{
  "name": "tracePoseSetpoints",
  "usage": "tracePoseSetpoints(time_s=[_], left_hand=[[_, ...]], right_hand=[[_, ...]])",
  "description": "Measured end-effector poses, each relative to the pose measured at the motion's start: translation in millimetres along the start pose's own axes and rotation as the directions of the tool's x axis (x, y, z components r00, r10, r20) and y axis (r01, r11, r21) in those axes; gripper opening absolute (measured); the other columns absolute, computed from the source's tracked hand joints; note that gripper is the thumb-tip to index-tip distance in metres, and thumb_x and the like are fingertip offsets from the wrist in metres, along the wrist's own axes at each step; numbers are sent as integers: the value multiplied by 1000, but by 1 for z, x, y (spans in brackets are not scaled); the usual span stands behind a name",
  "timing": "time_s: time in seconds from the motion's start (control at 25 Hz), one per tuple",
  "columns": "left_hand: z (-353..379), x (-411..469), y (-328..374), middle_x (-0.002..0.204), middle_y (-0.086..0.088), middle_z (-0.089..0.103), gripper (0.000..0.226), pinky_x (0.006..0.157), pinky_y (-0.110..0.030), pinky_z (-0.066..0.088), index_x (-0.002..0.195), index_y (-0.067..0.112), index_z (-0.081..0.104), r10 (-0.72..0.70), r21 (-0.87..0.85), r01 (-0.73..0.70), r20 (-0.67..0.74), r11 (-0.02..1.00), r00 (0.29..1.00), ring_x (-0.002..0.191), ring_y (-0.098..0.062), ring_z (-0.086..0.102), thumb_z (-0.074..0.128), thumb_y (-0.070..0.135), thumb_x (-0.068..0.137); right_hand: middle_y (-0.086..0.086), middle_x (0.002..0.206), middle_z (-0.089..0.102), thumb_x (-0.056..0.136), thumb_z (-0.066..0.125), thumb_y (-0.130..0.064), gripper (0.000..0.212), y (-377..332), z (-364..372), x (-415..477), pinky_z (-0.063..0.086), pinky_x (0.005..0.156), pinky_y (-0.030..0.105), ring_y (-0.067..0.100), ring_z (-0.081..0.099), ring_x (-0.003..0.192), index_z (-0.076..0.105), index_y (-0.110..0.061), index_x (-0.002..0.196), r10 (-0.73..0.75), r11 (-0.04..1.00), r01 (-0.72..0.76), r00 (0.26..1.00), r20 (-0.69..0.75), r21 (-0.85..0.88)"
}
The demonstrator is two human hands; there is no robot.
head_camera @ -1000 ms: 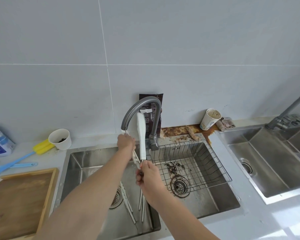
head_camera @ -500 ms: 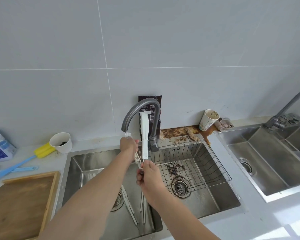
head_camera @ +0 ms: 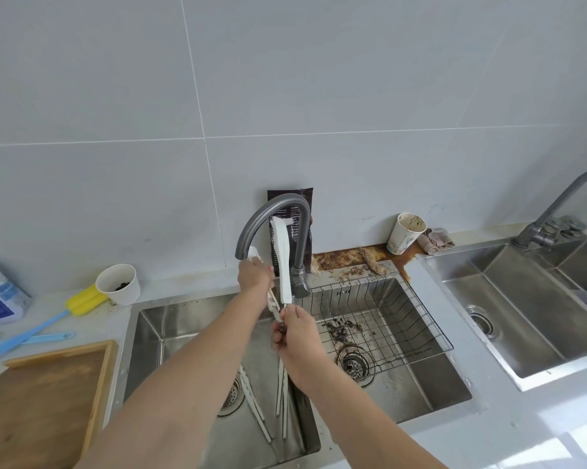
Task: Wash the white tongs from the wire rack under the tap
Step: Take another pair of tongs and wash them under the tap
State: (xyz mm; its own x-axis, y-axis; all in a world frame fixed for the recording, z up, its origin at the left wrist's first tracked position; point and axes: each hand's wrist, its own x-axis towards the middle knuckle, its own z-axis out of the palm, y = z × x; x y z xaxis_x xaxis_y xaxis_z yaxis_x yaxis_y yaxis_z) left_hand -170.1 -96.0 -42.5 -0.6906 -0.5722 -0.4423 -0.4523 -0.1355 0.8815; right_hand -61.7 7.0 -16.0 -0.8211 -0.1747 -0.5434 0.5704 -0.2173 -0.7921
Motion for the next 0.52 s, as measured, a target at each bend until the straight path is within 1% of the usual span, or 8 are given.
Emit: tracePoseSetpoints(time_s=[0.08,0.16,0.28,0.36,0.44,0.52], left_hand=[[11,-9,-5,66,-1,55,28,30,-18,35,117,3,50,51,40,-53,40,998,998,45,-11,44,31,21,105],[13,-14,-4,64,-1,54,29,26,-13,34,112,1,53,56,78,-60,51,995,997,47,-12,47,33,20,105],[2,0,5,69,-4,55,35,30,-19,36,124,-3,51,-8,50,8,-4,999,1000,48,-12,43,31,18,105],[2,1,8,76,-8,63,36,32,-19,34,125,-2,51,-22,25,23,-22,999,1000,48,-11,45,30,20,105],[11,-11,6,71,-3,59,33,32,-17,36,117,1,53,37,43,-38,24,998,999,49,-11,48,31,22,105],[17,-18,0,67,-1,57,28,31,-16,37,104,2,54,54,69,-58,50,996,997,49,-12,49,33,20,104]], right_hand=[[3,60,45,105,29,-12,30,-13,0,9,31,46,24,12,36,47,44,-11,79,-14,1000,14,999,-39,-1],[4,62,45,106,29,-13,29,-16,1,11,30,45,23,11,37,46,44,-11,80,-19,1000,19,999,-40,-9],[-1,56,49,104,31,-13,31,-4,2,3,32,43,23,10,39,43,46,-13,77,-12,1000,12,1000,0,-15],[-1,53,49,104,30,-13,33,-5,0,3,32,43,23,10,39,43,45,-13,76,-19,1000,19,1000,-5,15],[2,56,46,105,29,-12,34,-14,0,11,31,45,23,12,37,45,43,-12,74,-38,999,39,999,-31,36],[3,59,44,105,29,-12,34,-19,1,15,30,46,24,12,36,47,43,-12,74,-52,998,53,998,-44,28]])
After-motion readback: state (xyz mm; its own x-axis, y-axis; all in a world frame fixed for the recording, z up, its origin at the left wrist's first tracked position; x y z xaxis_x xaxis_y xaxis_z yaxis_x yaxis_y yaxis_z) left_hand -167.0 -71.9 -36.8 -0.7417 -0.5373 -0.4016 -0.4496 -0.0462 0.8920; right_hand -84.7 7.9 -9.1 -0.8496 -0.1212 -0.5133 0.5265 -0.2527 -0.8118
